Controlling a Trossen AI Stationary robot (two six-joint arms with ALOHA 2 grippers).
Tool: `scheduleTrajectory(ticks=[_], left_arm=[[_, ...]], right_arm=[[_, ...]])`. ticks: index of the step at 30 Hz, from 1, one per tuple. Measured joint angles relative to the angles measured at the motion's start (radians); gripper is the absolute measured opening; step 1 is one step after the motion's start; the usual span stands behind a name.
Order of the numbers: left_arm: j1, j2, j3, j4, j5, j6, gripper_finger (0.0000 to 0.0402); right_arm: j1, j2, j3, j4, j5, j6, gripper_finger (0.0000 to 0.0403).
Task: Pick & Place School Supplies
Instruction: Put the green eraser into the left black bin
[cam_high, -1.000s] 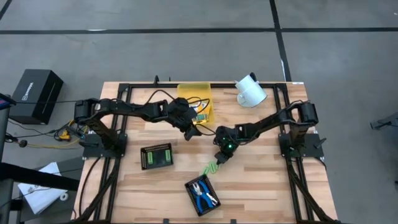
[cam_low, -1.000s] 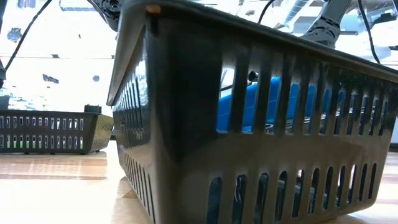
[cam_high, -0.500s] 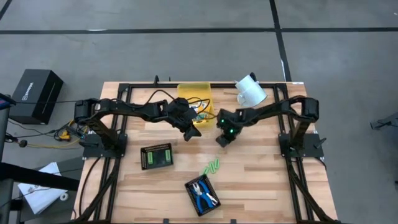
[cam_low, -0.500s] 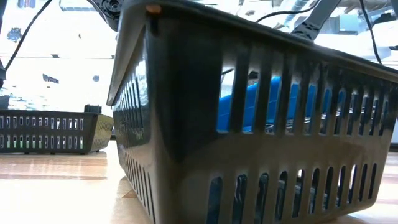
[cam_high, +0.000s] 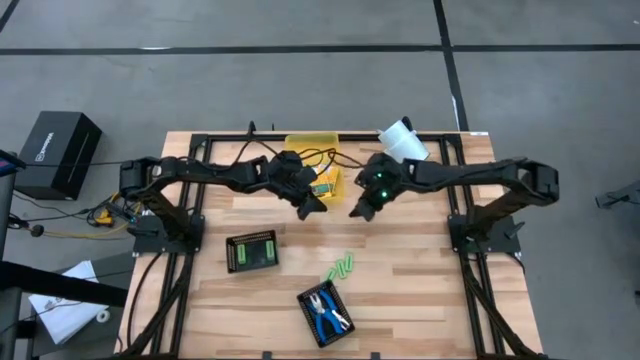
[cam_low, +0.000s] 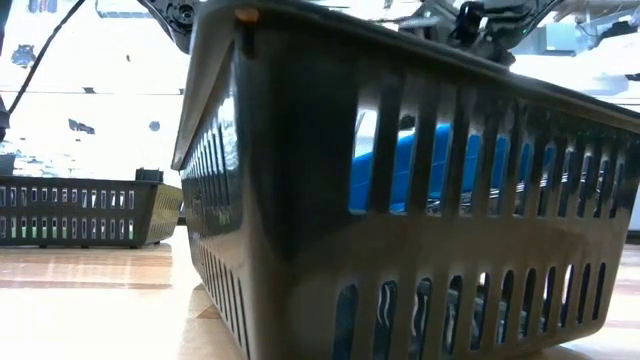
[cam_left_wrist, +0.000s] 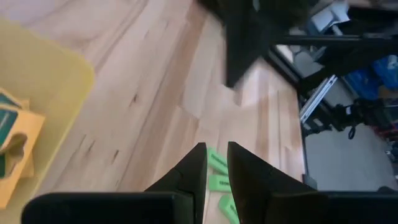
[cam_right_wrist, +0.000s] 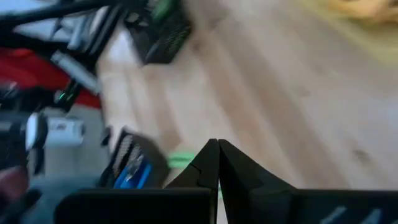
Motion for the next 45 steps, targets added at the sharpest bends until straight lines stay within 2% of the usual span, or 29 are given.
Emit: scheduleTrajectory(ticks=[6, 10, 15, 21, 27, 32, 36, 40, 43, 45], left_arm=[[0.0, 0.0, 0.0, 0.006, 0.033, 0.035, 0.0058], [0.0, 0.0, 0.0, 0.017, -0.099, -0.008, 0.0058], [-0.005, 0.0, 0.001, 0.041, -0.092, -0.066, 0.0058], [-0.008, 0.0, 0.001, 0.045, -0.087, -0.069, 0.0056], [-0.015, 0.0, 0.001, 0.072, -0.089, -0.103, 0.0026], [-0.06, 0.0, 0.001, 0.072, -0.057, -0.098, 0.0014], [-0.107, 0.0, 0.001, 0.069, -0.069, -0.114, 0.0037], [-0.116, 0.025, 0.001, 0.061, -0.112, -0.238, 0.0089], [-0.125, 0.072, 0.001, 0.065, -0.114, -0.336, 0.0129], [-0.146, 0.104, 0.001, 0.077, -0.096, -0.345, 0.0148]], right_arm=[[-0.005, 0.004, 0.0, 0.075, -0.16, 0.01, 0.0], [-0.002, 0.004, 0.001, 0.161, -0.243, 0.028, 0.0], [-0.004, 0.006, 0.001, 0.259, -0.339, 0.051, 0.0], [-0.003, 0.006, 0.001, 0.556, -0.468, 0.176, 0.0], [-0.022, 0.005, 0.008, 0.922, -0.474, 0.361, 0.0], [-0.063, -0.062, 0.041, 0.981, -0.475, 0.391, 0.0], [-0.102, -0.135, 0.055, 0.981, -0.464, 0.373, 0.0], [-0.144, -0.204, 0.056, 0.954, -0.462, 0.369, 0.0], [-0.172, -0.248, 0.056, 0.926, -0.459, 0.365, 0.0], [-0.186, -0.276, 0.056, 0.888, -0.458, 0.354, 0.0]])
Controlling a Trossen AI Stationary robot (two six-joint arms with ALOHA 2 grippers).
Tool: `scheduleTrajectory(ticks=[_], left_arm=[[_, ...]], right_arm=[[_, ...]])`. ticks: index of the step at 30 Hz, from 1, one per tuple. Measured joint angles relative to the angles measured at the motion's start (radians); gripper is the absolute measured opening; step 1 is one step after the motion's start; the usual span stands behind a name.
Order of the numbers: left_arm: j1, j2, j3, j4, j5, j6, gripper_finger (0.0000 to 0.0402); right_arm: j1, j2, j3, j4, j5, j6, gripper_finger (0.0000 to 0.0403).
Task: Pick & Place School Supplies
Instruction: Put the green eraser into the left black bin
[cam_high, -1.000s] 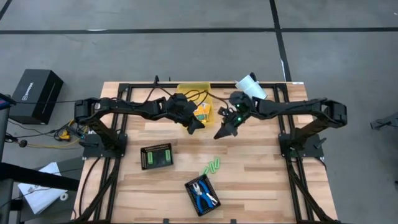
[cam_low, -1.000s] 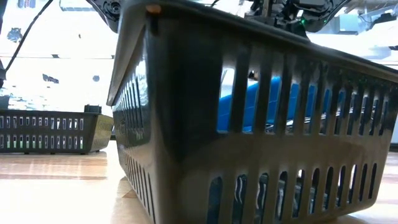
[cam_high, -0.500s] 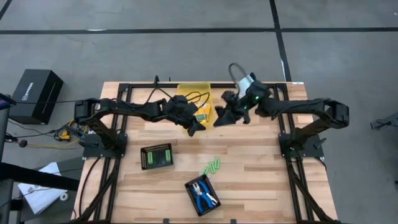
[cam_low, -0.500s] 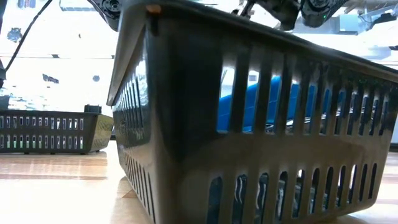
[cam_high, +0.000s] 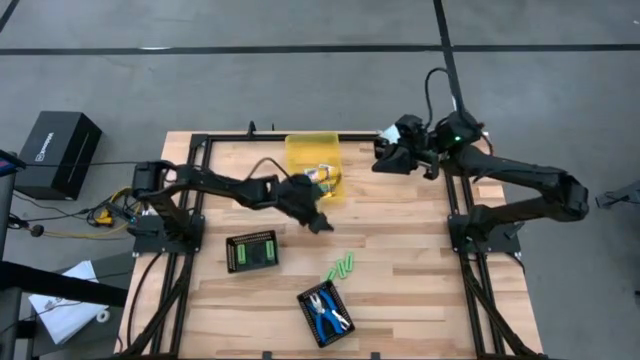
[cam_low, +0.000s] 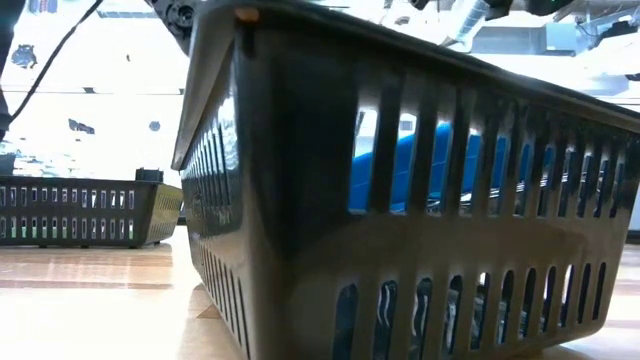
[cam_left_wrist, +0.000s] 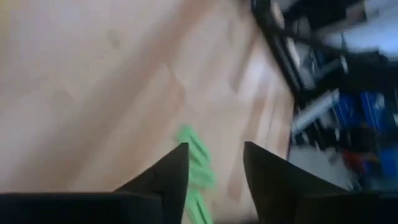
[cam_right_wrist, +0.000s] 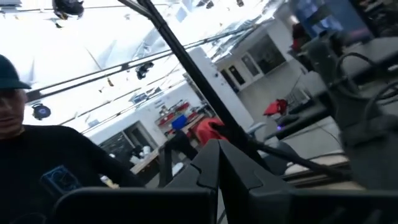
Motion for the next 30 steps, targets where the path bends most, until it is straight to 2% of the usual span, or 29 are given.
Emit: scheduleTrajectory(ticks=[3, 5, 7, 10, 12, 13, 16, 21, 26, 30], left_arm=[[-0.032, 0.038, 0.0, 0.018, 0.044, -0.02, 0.0159], [-0.049, 0.051, 0.0, 0.04, 0.043, -0.021, 0.0157], [-0.06, 0.052, 0.0, 0.06, 0.043, -0.024, 0.015], [-0.068, 0.05, 0.0, 0.078, 0.037, -0.028, 0.0135], [-0.068, 0.05, 0.0, 0.084, 0.037, -0.044, 0.0124], [-0.066, 0.05, 0.0, 0.091, 0.037, -0.049, 0.0119], [-0.055, 0.05, 0.0, 0.096, 0.037, -0.043, 0.0107], [-0.027, 0.049, 0.0, 0.102, 0.036, -0.041, 0.0096], [-0.012, 0.049, 0.0, 0.107, 0.035, -0.029, 0.0094], [-0.012, 0.048, 0.0, 0.097, 0.039, -0.001, 0.0094]], right_arm=[[-0.014, -0.047, 0.0, -0.167, 0.0, -0.072, 0.0], [-0.014, -0.087, 0.0, -0.397, 0.013, -0.179, 0.0], [-0.01, -0.132, 0.001, -0.725, 0.09, -0.32, 0.0], [0.024, -0.17, -0.002, -1.252, 0.274, -0.572, 0.0], [0.058, -0.165, -0.028, -1.48, 0.35, -0.682, 0.0], [0.074, -0.162, -0.05, -1.541, 0.365, -0.705, 0.0], [0.137, -0.158, -0.143, -1.525, 0.368, -0.672, 0.0], [0.26, -0.074, -0.288, -1.319, 0.397, -0.497, 0.0], [0.36, 0.112, -0.323, -1.176, 0.435, -0.456, 0.0], [0.394, 0.268, -0.322, -1.049, 0.414, -0.437, 0.0]])
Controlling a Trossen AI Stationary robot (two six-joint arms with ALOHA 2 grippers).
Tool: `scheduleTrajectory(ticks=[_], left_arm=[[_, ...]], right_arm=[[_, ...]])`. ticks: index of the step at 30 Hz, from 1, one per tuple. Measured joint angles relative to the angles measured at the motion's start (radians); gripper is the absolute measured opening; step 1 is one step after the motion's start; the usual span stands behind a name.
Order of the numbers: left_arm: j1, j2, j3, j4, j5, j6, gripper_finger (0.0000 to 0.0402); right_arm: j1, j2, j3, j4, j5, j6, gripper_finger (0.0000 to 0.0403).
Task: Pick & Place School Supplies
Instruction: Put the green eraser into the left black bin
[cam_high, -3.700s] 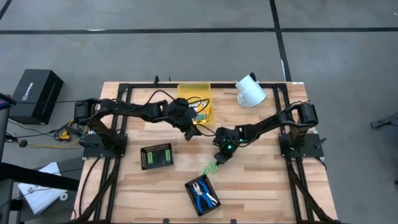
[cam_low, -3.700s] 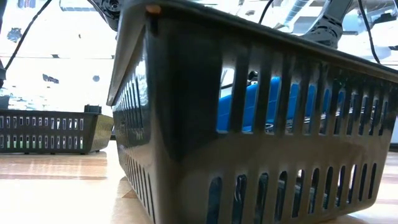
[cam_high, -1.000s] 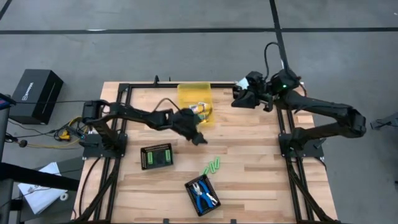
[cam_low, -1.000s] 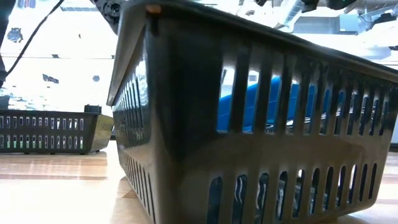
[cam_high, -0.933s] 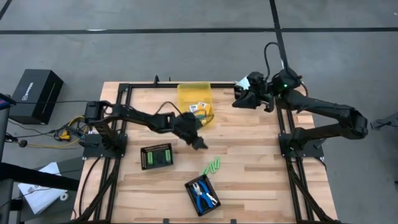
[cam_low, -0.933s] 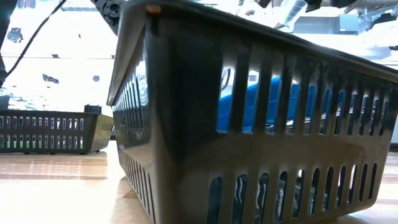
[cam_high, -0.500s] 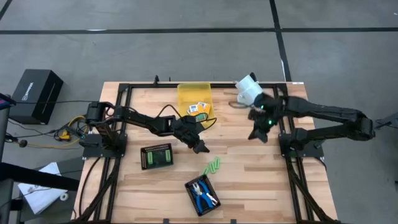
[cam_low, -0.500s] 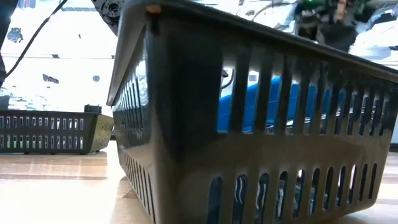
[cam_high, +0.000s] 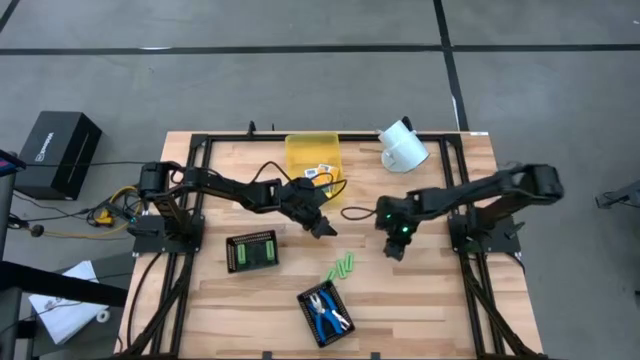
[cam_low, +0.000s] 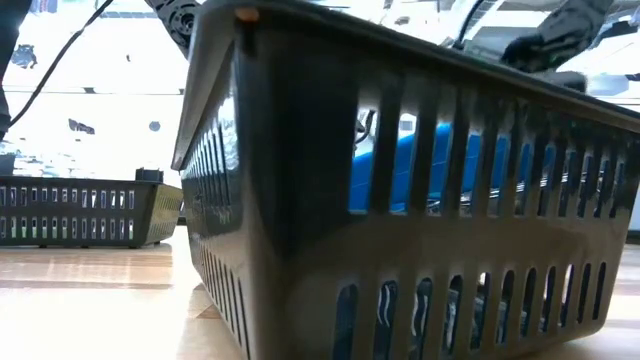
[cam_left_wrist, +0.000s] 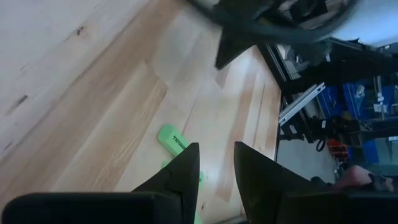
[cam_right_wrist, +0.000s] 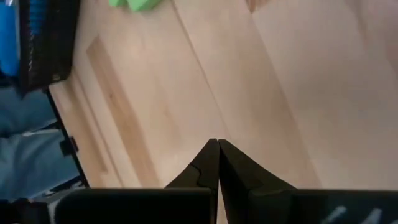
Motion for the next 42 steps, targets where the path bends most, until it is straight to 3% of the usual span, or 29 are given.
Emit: scheduleTrajectory(ticks=[6, 15, 21, 25, 32, 42], left_arm=[[0.0, 0.0, 0.0, -0.011, 0.002, 0.009, 0.0094], [0.013, -0.001, -0.002, -0.027, 0.007, 0.016, 0.0094], [0.125, -0.024, -0.003, -0.237, 0.051, 0.139, 0.0094], [0.239, -0.114, -0.027, -0.296, 0.054, 0.222, 0.0094], [0.441, -0.357, -0.192, -0.301, 0.048, 0.21, 0.0094], [0.53, -0.694, -0.438, -0.305, 0.04, 0.07, 0.0094]], right_arm=[[0.036, 0.174, 0.026, 0.173, -0.029, 0.068, 0.0], [0.046, 0.376, 0.22, 0.181, -0.056, 0.049, 0.0], [0.044, 0.459, 0.338, 0.188, -0.033, 0.033, 0.0], [0.043, 0.509, 0.402, 0.194, -0.037, 0.034, 0.0], [0.003, 0.59, 0.533, 0.314, -0.032, 0.094, 0.0], [-0.083, 0.657, 0.751, 0.27, -0.052, 0.054, 0.0]])
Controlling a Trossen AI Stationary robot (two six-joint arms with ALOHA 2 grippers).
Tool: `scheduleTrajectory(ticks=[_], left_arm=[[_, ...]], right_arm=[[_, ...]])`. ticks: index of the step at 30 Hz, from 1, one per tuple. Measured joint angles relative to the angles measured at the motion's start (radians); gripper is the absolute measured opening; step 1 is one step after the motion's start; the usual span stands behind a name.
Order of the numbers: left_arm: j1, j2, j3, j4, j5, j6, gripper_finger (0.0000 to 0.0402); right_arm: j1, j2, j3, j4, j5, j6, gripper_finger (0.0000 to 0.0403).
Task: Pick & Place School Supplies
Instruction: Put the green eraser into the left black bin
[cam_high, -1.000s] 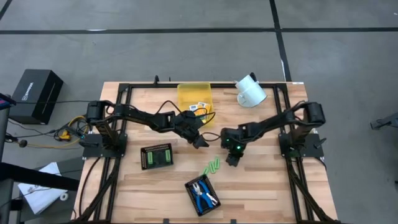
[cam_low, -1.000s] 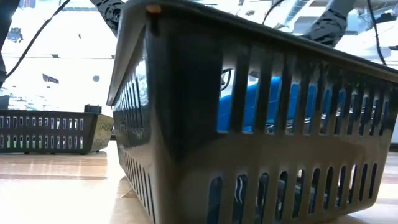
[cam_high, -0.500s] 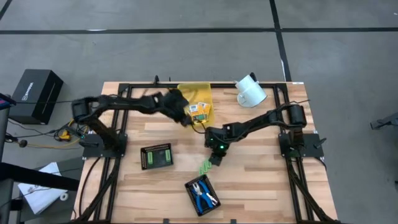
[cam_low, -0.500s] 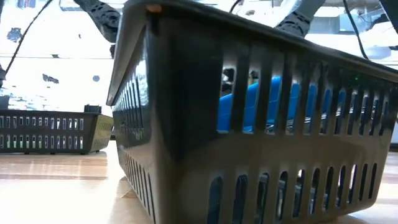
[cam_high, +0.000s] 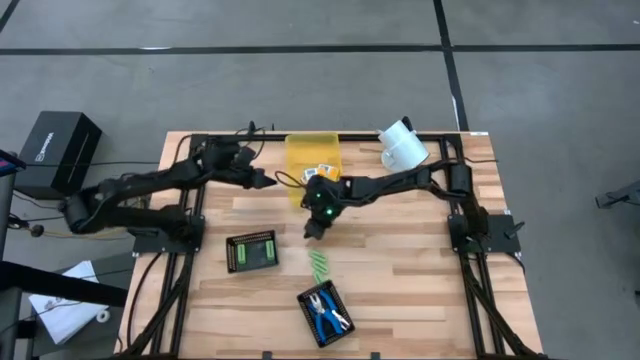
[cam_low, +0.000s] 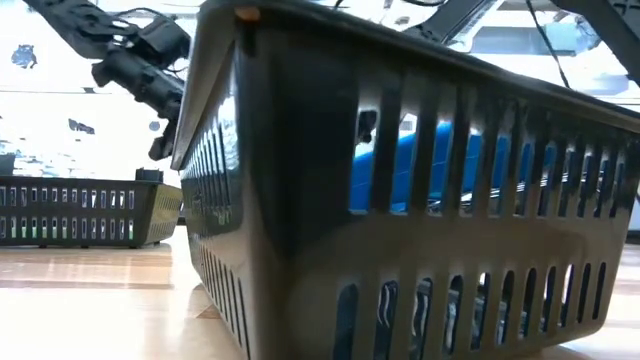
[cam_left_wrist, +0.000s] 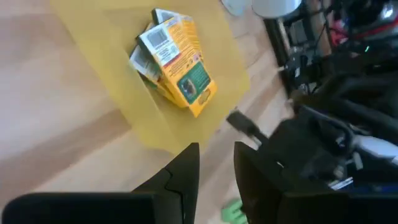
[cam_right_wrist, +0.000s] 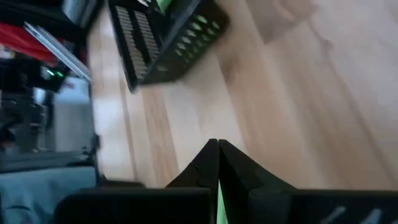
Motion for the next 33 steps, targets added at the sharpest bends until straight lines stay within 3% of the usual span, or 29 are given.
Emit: scheduleTrajectory(ticks=[6, 9, 14, 18, 33], left_arm=[[-0.099, -0.144, -0.031, 0.018, -0.029, -0.043, 0.0094], [-0.15, -0.156, -0.032, 0.02, -0.081, -0.043, 0.0094], [-0.179, -0.149, -0.069, 0.022, -0.12, -0.042, 0.0094], [-0.179, -0.148, -0.104, 0.04, -0.115, -0.055, 0.0094], [-0.219, -0.155, -0.146, 0.065, -0.079, -0.087, 0.0094]], right_arm=[[0.006, -0.14, -0.007, -0.367, 0.076, -0.238, 0.0], [0.049, -0.184, -0.085, -0.447, 0.07, -0.28, 0.0], [0.138, -0.193, -0.224, -0.333, -0.001, -0.191, 0.0], [0.151, -0.13, -0.222, -0.237, -0.013, -0.132, 0.0], [0.083, 0.086, 0.039, -0.179, -0.083, -0.134, 0.0]])
